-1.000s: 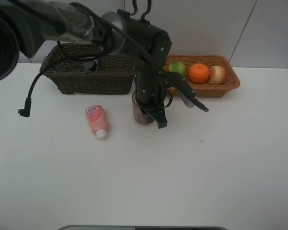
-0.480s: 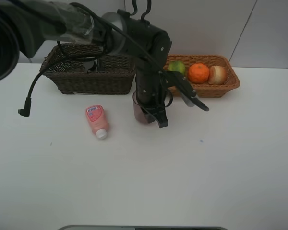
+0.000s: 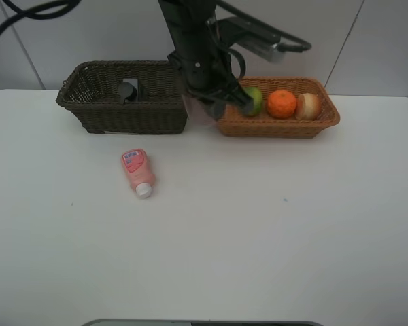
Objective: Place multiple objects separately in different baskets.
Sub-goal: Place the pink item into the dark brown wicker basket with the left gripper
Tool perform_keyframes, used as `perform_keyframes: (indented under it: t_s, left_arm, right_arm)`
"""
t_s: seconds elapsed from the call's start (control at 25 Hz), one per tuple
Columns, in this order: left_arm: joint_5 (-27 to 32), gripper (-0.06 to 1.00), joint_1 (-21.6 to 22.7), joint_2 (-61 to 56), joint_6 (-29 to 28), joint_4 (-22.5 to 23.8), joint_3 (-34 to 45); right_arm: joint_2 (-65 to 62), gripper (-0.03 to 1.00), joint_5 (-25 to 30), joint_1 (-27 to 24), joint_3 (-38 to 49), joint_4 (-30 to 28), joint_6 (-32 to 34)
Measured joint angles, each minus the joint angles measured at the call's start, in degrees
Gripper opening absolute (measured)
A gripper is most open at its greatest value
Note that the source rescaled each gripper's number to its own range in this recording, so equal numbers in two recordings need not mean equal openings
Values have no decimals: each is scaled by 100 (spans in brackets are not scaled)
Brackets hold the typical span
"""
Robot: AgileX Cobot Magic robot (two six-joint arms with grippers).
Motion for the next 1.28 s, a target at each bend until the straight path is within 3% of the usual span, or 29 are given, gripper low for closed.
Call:
perform_keyframes:
  t_s: [0.4, 0.76, 1.0, 1.28]
  left_arm:
    - [26, 0, 1206, -856, -1407, 346, 0]
    - [-240, 0, 2080, -908, -1532, 581, 19]
    - [-876, 0, 2501, -864, -1537, 641, 576]
    - [-2305, 0, 2834, -648, -1548, 623, 1470]
  right_arm:
    - [0, 100, 0, 0, 0, 0, 0]
    - [0, 100, 0, 0, 0, 0, 5]
    - [0, 100, 0, 0, 0, 0, 5]
    - [0, 100, 0, 0, 0, 0, 5]
